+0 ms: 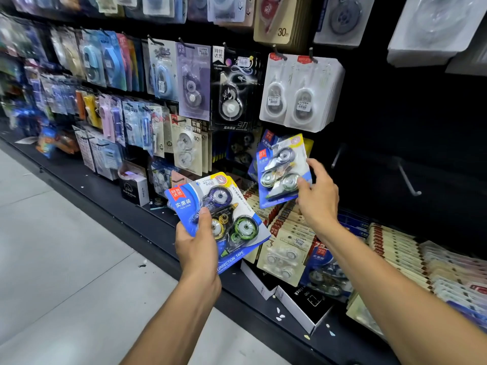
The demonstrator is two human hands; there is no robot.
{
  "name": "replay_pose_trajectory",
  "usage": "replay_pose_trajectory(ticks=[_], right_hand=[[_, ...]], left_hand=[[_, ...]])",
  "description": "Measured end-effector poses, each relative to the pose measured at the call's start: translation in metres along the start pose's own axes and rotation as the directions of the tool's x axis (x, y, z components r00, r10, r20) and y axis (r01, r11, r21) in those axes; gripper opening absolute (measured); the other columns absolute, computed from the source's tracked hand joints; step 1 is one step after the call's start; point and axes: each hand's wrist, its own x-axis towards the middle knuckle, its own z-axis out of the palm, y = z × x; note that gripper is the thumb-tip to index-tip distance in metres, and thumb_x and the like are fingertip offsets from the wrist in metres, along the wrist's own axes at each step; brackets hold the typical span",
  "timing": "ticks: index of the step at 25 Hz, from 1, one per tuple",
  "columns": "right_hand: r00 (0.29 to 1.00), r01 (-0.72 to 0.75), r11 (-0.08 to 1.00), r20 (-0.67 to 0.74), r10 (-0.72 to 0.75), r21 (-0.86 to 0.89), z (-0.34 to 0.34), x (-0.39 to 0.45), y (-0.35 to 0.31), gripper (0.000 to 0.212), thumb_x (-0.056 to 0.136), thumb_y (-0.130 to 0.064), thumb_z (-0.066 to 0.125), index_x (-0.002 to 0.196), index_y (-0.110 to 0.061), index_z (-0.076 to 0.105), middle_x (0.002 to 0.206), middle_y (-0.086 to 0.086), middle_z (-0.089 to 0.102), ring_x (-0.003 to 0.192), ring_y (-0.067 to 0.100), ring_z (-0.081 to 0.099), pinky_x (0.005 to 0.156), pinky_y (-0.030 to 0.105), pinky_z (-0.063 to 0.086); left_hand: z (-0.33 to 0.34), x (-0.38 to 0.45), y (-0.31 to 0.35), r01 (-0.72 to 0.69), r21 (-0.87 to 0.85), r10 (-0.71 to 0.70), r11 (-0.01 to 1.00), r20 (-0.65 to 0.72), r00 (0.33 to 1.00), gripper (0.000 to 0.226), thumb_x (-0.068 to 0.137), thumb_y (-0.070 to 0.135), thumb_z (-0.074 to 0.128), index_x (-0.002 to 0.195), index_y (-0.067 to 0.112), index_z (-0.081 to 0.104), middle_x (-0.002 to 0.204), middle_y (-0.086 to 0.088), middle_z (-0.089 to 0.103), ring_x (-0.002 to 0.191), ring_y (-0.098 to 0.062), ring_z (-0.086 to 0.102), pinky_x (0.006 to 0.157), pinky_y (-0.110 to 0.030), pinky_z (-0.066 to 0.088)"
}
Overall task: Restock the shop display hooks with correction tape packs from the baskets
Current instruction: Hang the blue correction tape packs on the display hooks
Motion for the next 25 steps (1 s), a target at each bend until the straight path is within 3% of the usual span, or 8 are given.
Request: replay_pose_trajectory(ticks=[4, 9, 11, 13, 16, 18, 21, 25], right_hand=[[0.949, -0.29, 0.956, 0.145, 0.28, 0.05, 0.016, 0.025, 0.001, 0.047, 0.099, -0.001, 0.047, 0.137, -0.027, 0.056, 0.09, 0.015, 0.072, 0.056, 0.017, 0.064, 0.063, 0.038, 0.062], [0.751, -0.532, 0.84, 0.518, 0.409, 0.109, 0.005, 0.011, -0.001, 0.071, 0.101, -0.013, 0.058, 0.157, -0.036, 0.022, 0.146, 0.014, 0.049, 0.109, 0.028, 0.061, 0.076, 0.037, 0.061], [0.741, -0.496, 0.863, 0.564, 0.365, 0.093, -0.007, -0.005, -0.007, 0.053, 0.101, -0.035, 0.058, 0.149, -0.029, 0.038, 0.138, 0.012, 0.057, 0.107, 0.028, 0.065, 0.078, 0.039, 0.062], [0.722, -0.37, 0.92, 0.663, 0.198, 0.127, -0.017, -0.026, -0.013, 0.048, 0.093, -0.053, 0.06, 0.132, -0.025, 0.056, 0.117, 0.003, 0.069, 0.092, 0.018, 0.069, 0.078, 0.035, 0.06], [0.653, -0.178, 0.976, 0.757, 0.025, 0.122, -0.027, -0.058, -0.023, 0.04, 0.079, -0.046, 0.078, 0.113, -0.031, 0.062, 0.099, -0.014, 0.072, 0.079, 0.002, 0.067, 0.061, 0.019, 0.051], [0.699, -0.189, 0.972, 0.714, 0.031, 0.143, -0.027, -0.061, -0.023, 0.033, 0.08, -0.033, 0.082, 0.106, -0.024, 0.066, 0.087, -0.01, 0.075, 0.067, 0.006, 0.066, 0.053, 0.02, 0.048], [0.78, -0.353, 0.898, 0.612, 0.127, 0.263, -0.025, -0.05, -0.022, 0.029, 0.087, -0.026, 0.077, 0.109, -0.01, 0.066, 0.086, 0.005, 0.076, 0.061, 0.021, 0.065, 0.046, 0.027, 0.051], [0.894, -0.366, 0.852, 0.397, 0.21, 0.375, -0.024, -0.031, -0.017, 0.023, 0.097, -0.023, 0.066, 0.114, -0.008, 0.063, 0.086, 0.007, 0.068, 0.05, 0.013, 0.058, 0.047, 0.026, 0.054]], left_hand=[[0.0, -0.003, 0.0, 0.01, 0.002, -0.01, 1.0, 0.008, 1.0, 0.008, 0.1, 0.037, 0.063, 0.101, 0.029, 0.063, 0.104, 0.0, 0.075, 0.089, -0.024, 0.076, 0.076, -0.046, 0.063], [0.0, -0.002, 0.0, 0.031, 0.009, -0.031, 0.999, 0.033, 0.999, 0.007, 0.099, 0.038, 0.065, 0.101, 0.032, 0.066, 0.101, 0.001, 0.077, 0.084, -0.022, 0.076, 0.075, -0.046, 0.063], [0.0, -0.003, 0.002, 0.064, -0.019, -0.063, 0.998, 0.049, 0.997, 0.008, 0.097, 0.037, 0.068, 0.098, 0.03, 0.068, 0.1, -0.002, 0.078, 0.086, -0.026, 0.077, 0.077, -0.05, 0.063], [0.001, -0.005, 0.006, 0.102, -0.054, -0.097, 0.993, 0.082, 0.992, 0.012, 0.093, 0.036, 0.074, 0.097, 0.026, 0.07, 0.099, -0.004, 0.079, 0.087, -0.029, 0.077, 0.078, -0.055, 0.062], [0.003, -0.008, 0.009, 0.107, -0.089, -0.097, 0.99, 0.114, 0.989, 0.023, 0.088, 0.032, 0.078, 0.105, 0.017, 0.073, 0.097, -0.007, 0.079, 0.087, -0.031, 0.077, 0.079, -0.057, 0.062], [0.005, -0.008, 0.01, 0.118, -0.124, -0.1, 0.985, 0.141, 0.985, 0.031, 0.089, 0.034, 0.077, 0.113, 0.015, 0.072, 0.104, -0.008, 0.079, 0.094, -0.031, 0.076, 0.086, -0.057, 0.06], [0.006, -0.005, 0.009, 0.172, -0.19, -0.135, 0.967, 0.195, 0.972, 0.03, 0.097, 0.034, 0.063, 0.123, 0.018, 0.069, 0.118, -0.01, 0.075, 0.108, -0.033, 0.072, 0.099, -0.06, 0.053], [0.01, -0.005, 0.001, 0.073, -0.073, -0.071, 0.995, 0.029, 0.997, 0.016, 0.105, 0.019, 0.052, 0.102, 0.024, 0.067, 0.108, -0.007, 0.074, 0.089, -0.028, 0.069, 0.083, -0.048, 0.058]])
